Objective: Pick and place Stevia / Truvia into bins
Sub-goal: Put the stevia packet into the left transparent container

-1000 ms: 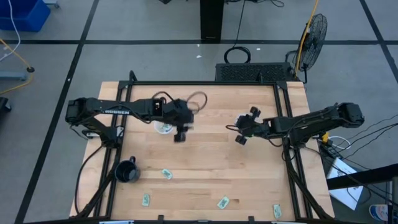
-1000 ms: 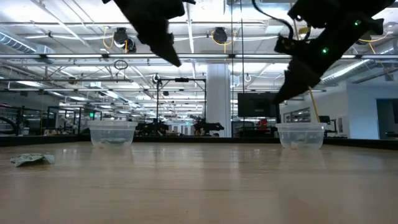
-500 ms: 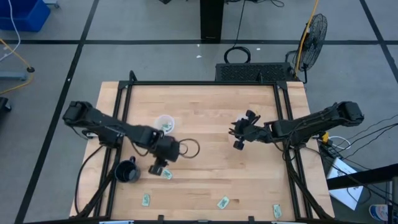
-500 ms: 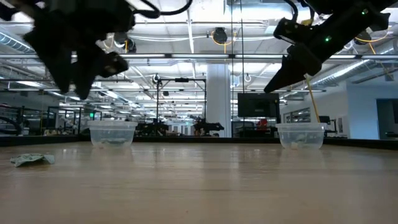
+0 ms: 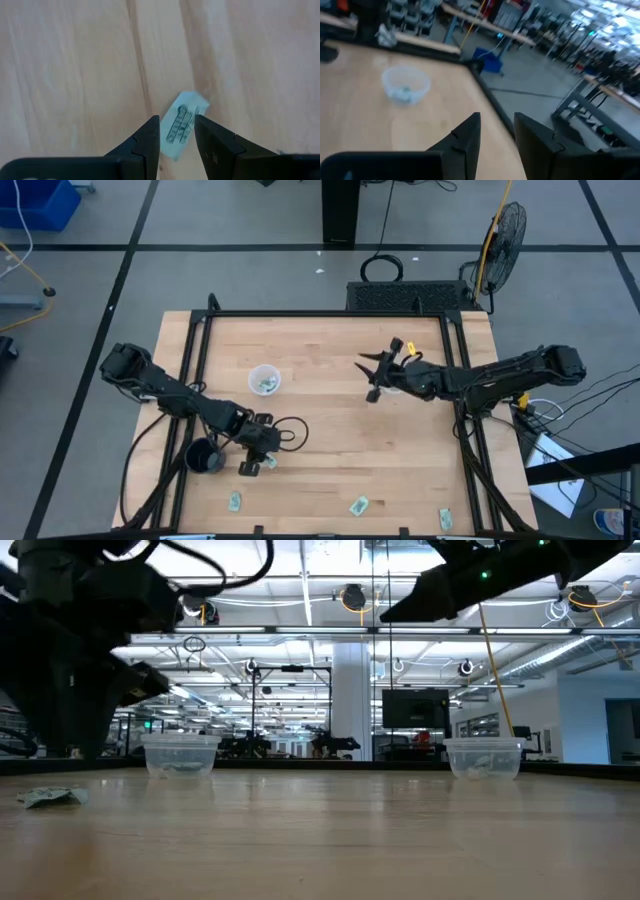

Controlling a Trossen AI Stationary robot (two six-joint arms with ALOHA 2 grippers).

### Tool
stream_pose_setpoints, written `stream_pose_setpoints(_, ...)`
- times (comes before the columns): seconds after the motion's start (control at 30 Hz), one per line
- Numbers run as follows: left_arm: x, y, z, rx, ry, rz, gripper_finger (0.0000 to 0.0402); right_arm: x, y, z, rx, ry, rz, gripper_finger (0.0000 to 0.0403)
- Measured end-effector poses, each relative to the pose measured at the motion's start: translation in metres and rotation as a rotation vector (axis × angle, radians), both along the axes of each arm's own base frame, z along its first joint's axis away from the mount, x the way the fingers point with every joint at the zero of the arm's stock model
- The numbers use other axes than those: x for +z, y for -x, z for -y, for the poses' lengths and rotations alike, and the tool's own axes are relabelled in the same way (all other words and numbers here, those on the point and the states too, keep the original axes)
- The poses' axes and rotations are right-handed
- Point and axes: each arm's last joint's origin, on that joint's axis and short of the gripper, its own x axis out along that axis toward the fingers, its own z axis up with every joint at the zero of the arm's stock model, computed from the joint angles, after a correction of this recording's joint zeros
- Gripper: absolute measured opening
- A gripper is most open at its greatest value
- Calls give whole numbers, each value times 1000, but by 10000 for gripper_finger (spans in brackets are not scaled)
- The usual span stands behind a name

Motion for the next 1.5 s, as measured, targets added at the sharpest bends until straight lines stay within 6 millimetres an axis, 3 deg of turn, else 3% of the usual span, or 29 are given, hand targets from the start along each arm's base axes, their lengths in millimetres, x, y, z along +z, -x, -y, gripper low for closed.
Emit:
stream_pose_setpoints(0.37,-18,17,2,80,-9,-84,127,5,0,18,-59,69,15,111)
stream_pose_setpoints(0.6,-18,17,2,70,-79,-43,127,11,1,27,-96,78,67,110)
stream_pose_setpoints(0.93,-16,13,6,75,-45,11,127,10,1,31,-111,80,60,110)
stream_pose_setpoints(1.27,-41,11,15,-14,-129,-59,125,1,2,30,-111,51,-20,110)
stream_pose_setpoints(1.37,-40,12,15,-39,-146,-49,103,-1,3,30,-118,12,-19,109)
stream_pose_setpoints(1.5,-30,13,10,-68,-163,5,31,-1,3,30,-121,-10,-6,110)
